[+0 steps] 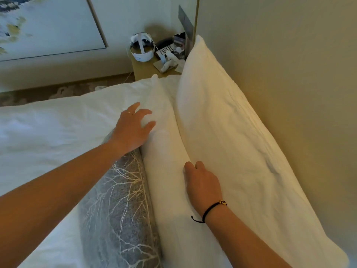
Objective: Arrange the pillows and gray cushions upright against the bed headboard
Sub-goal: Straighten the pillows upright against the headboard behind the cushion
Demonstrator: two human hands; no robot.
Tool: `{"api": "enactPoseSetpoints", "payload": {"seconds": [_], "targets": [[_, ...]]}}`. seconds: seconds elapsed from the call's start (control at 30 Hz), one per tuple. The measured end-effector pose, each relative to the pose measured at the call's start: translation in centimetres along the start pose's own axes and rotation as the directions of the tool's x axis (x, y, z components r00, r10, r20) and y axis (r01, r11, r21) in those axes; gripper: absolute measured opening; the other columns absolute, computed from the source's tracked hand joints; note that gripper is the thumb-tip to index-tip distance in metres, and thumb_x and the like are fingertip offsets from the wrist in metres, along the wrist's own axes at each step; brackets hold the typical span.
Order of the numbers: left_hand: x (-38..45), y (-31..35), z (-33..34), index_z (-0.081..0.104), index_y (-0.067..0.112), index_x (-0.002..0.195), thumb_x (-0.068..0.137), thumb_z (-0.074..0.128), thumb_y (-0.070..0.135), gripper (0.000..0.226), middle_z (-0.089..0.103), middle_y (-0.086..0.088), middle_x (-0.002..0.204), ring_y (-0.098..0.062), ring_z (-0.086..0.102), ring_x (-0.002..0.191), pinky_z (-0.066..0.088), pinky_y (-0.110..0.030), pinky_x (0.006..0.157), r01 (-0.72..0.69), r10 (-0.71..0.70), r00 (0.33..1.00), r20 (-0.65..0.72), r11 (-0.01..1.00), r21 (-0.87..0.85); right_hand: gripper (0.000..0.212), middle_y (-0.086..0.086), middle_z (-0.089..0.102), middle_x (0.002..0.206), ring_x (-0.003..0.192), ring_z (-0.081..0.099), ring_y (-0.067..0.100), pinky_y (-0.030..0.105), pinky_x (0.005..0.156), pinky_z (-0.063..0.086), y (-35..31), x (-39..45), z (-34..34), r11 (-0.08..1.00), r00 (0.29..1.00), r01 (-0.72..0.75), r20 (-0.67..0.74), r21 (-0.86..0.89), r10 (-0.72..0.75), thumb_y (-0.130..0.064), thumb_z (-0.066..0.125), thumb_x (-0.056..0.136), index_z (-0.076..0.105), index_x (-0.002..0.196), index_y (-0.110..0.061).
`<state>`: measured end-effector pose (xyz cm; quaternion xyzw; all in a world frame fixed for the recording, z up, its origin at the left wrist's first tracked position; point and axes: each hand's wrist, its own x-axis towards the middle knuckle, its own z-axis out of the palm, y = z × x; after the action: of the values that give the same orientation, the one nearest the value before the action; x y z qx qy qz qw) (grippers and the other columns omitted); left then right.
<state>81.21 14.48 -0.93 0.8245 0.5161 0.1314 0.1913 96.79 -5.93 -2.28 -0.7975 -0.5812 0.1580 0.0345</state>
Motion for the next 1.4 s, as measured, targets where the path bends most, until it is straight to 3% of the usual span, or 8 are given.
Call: {"api": "enactPoseSetpoints", "payload": {"seconds": [0.1, 0.2, 0.4, 0.53, 0.8, 1.07, 1.2, 1.4], "targets": [[-7.9, -4.1, 1.0, 0.05, 0.03, 0.14, 0.093, 0.056, 0.05, 0.051, 0.026, -0.006, 0.161, -0.028, 0.024, 0.147, 0.022, -0.045, 0.118, 0.044, -0.046, 0.999, -0.017, 0.989, -0.141, 0.018, 0.009, 0.051, 0.117, 0.063, 0.052, 0.032, 0.032, 0.049, 0.035, -1.0, -0.9, -0.7, 0.999, 0.996, 0.025, -0.085, -0.026, -0.027, -0.006, 0.054, 0.085, 0.057, 0.101, -0.014], [-15.3, -7.7, 2.9, 0.035, 0.044, 0.146, 0.095, 0.045, 0.06, 0.054, 0.016, -0.003, 0.164, -0.026, 0.015, 0.15, 0.018, -0.048, 0.119, 0.211, -0.231, 0.973, -0.023, 0.921, -0.327, 0.026, 0.008, 0.049, 0.136, 0.098, 0.061, 0.03, 0.037, 0.075, 0.051, -4.1, -2.8, -0.7, 0.985, 0.969, 0.16, -0.2, 0.061, -0.145, -0.026, 0.054, 0.094, 0.059, 0.119, -0.021], [-23.5, -13.7, 7.3, 0.015, 0.057, 0.149, 0.083, 0.026, 0.082, 0.071, 0.009, -0.005, 0.166, -0.029, 0.008, 0.152, 0.015, -0.06, 0.119, 0.516, -0.519, 0.846, 0.121, 0.741, -0.429, 0.078, 0.011, 0.024, 0.151, 0.121, 0.05, 0.03, 0.039, 0.094, 0.048, -12.0, -7.7, 3.2, 0.946, 0.935, 0.22, 0.226, 0.236, -0.274, -0.068, 0.055, 0.081, 0.01, 0.143, -0.053], [-26.8, -16.3, 9.4, 0.005, 0.068, 0.143, 0.071, 0.027, 0.093, 0.079, 0.004, -0.006, 0.165, -0.045, 0.027, 0.143, 0.026, -0.064, 0.114, 0.667, -0.619, 0.735, 0.277, 0.588, -0.458, 0.091, 0.003, 0.045, 0.115, 0.08, 0.058, 0.014, 0.025, 0.067, 0.049, -13.4, -7.5, 4.6, 0.961, 0.96, 0.191, 0.167, 0.2, -0.226, -0.066, 0.066, 0.075, 0.004, 0.142, -0.059], [-25.3, -16.6, 11.2, 0.002, 0.078, 0.134, 0.066, 0.035, 0.098, 0.078, -0.011, -0.004, 0.165, -0.042, -0.007, 0.149, 0.008, -0.072, 0.114, 0.657, -0.597, 0.728, 0.338, 0.463, -0.595, 0.066, -0.005, 0.051, 0.046, 0.043, 0.053, 0.007, 0.019, 0.037, 0.035, -12.6, -5.9, 5.1, 0.932, 0.965, 0.21, 0.088, 0.295, -0.246, -0.035, 0.078, 0.079, 0.035, 0.127, -0.048], [-20.6, -12.0, 13.1, -0.008, 0.082, 0.126, 0.064, 0.027, 0.1, 0.074, -0.008, -0.005, 0.165, -0.031, -0.015, 0.149, -0.003, -0.068, 0.116, 0.641, -0.531, 0.757, 0.38, 0.491, -0.59, 0.054, -0.016, 0.06, 0.058, 0.041, 0.05, 0.008, 0.017, 0.042, 0.04, -7.5, -5.4, 2.7, 0.9, 0.98, 0.167, 0.032, 0.404, -0.197, -0.033, 0.07, 0.087, 0.043, 0.13, -0.047], [-17.5, -7.3, 14.8, -0.005, 0.065, 0.143, 0.064, 0.024, 0.101, 0.091, -0.005, 0.004, 0.166, -0.017, -0.017, 0.149, -0.006, -0.057, 0.118, 0.608, -0.458, 0.788, 0.412, 0.474, -0.637, 0.054, -0.02, 0.063, 0.067, 0.047, 0.057, 0.003, 0.021, 0.053, 0.049, -4.2, -4.9, 0.2, 0.911, 0.99, 0.144, -0.053, 0.388, -0.134, -0.035, 0.073, 0.083, 0.045, 0.125, -0.055], [-16.1, -6.0, 15.6, -0.002, 0.051, 0.152, 0.056, 0.014, 0.104, 0.11, 0.002, 0.001, 0.166, -0.021, -0.017, 0.15, -0.003, -0.064, 0.118, 0.616, -0.466, 0.783, 0.412, 0.492, -0.615, 0.051, -0.01, 0.059, 0.054, 0.051, 0.056, 0.003, 0.021, 0.056, 0.049, -4.1, -3.9, 0.1, 0.953, 0.987, 0.16, -0.05, 0.258, -0.152, -0.039, 0.068, 0.086, 0.046, 0.131, -0.046]]}}
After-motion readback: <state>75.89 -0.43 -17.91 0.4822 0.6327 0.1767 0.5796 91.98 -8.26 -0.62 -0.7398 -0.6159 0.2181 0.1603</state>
